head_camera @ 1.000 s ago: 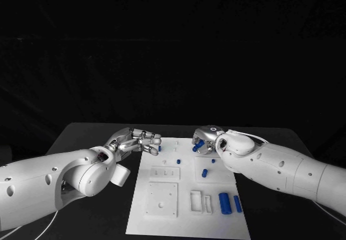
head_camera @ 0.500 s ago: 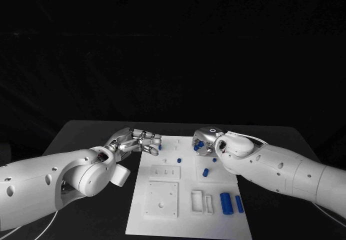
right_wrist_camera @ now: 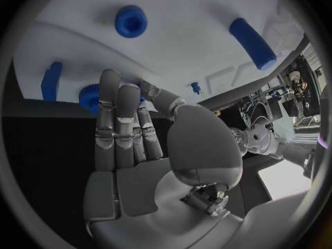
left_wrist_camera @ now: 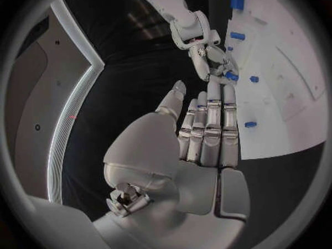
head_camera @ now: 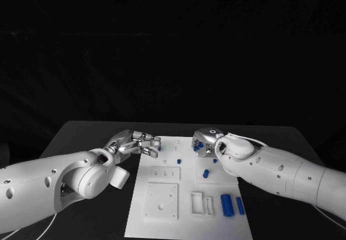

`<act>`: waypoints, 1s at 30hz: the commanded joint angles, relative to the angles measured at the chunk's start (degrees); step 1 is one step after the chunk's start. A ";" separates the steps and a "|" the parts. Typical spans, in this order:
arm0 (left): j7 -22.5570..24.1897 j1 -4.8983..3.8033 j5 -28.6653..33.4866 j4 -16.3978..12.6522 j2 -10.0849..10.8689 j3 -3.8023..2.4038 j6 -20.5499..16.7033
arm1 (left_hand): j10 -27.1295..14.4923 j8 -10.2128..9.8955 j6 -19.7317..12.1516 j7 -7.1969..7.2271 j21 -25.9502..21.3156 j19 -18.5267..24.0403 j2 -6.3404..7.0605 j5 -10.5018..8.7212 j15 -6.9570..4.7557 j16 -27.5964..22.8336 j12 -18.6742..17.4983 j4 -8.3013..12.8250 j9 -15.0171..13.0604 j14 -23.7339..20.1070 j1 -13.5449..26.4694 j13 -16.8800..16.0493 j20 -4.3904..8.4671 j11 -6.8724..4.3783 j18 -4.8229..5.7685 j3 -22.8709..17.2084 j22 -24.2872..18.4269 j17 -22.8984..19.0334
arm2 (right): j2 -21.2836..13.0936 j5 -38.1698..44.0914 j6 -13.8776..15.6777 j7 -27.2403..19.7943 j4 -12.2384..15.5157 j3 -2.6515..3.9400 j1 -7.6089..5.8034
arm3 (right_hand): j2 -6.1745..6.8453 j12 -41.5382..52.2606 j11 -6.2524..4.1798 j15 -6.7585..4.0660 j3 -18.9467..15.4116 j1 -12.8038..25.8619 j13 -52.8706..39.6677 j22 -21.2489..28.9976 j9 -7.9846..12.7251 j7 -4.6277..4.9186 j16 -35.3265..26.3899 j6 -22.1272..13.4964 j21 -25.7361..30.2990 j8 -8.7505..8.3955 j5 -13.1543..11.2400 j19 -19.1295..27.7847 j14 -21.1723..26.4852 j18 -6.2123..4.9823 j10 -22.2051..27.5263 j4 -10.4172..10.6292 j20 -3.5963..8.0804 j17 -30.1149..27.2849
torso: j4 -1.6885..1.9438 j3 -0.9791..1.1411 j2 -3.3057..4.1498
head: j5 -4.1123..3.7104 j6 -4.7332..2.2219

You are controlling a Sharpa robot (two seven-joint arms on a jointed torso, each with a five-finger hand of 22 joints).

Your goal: Assemble the parts on the task board

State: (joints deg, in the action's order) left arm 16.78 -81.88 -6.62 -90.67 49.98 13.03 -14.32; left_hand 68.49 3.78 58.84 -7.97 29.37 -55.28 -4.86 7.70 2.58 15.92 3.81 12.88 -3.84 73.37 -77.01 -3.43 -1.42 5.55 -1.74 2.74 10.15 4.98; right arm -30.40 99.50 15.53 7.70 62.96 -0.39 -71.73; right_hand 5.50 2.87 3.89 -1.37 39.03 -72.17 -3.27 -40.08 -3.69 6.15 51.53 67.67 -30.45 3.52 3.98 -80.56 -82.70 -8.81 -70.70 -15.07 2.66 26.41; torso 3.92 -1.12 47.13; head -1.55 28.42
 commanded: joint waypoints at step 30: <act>-0.43 -0.75 -0.47 1.59 -1.01 -0.06 1.20 | -0.56 -0.08 -0.50 -0.11 -0.14 0.10 0.08 -0.43 0.11 -0.19 -0.31 -0.23 -0.02 -0.18 0.33 0.03 -0.15 0.14 -0.89 0.52 -0.39 -0.12 | 3.31 3.01 11.99 6.95 -0.48 -0.10 -0.07 | 0.02 0.46 -0.90 -0.93 2.31 -1.11 -0.20 -8.24 -0.16 -0.67 0.51 2.26 1.49 0.11 -1.05 -0.02 0.04 0.74 -2.42 1.20 0.98 0.61 | 0.38 -0.15 1.15 | 0.08 -2.20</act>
State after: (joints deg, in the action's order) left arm 16.21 -82.53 -6.80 -89.06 49.20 13.03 -13.96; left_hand 68.29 3.78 58.64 -8.17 29.37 -55.28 -4.86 7.48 2.58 15.92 3.81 12.72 -3.85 73.37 -77.01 -3.43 -1.42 5.76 -1.74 2.90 9.82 4.94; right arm -27.41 101.16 25.34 12.87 62.69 -0.51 -71.71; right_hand 5.44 3.09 4.39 -1.95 41.34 -72.74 -3.27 -48.28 -3.87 5.55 51.80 69.43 -29.17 3.31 3.05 -80.35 -82.69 -7.90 -71.39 -14.23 3.68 26.94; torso 4.20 -1.27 48.16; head -1.56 26.36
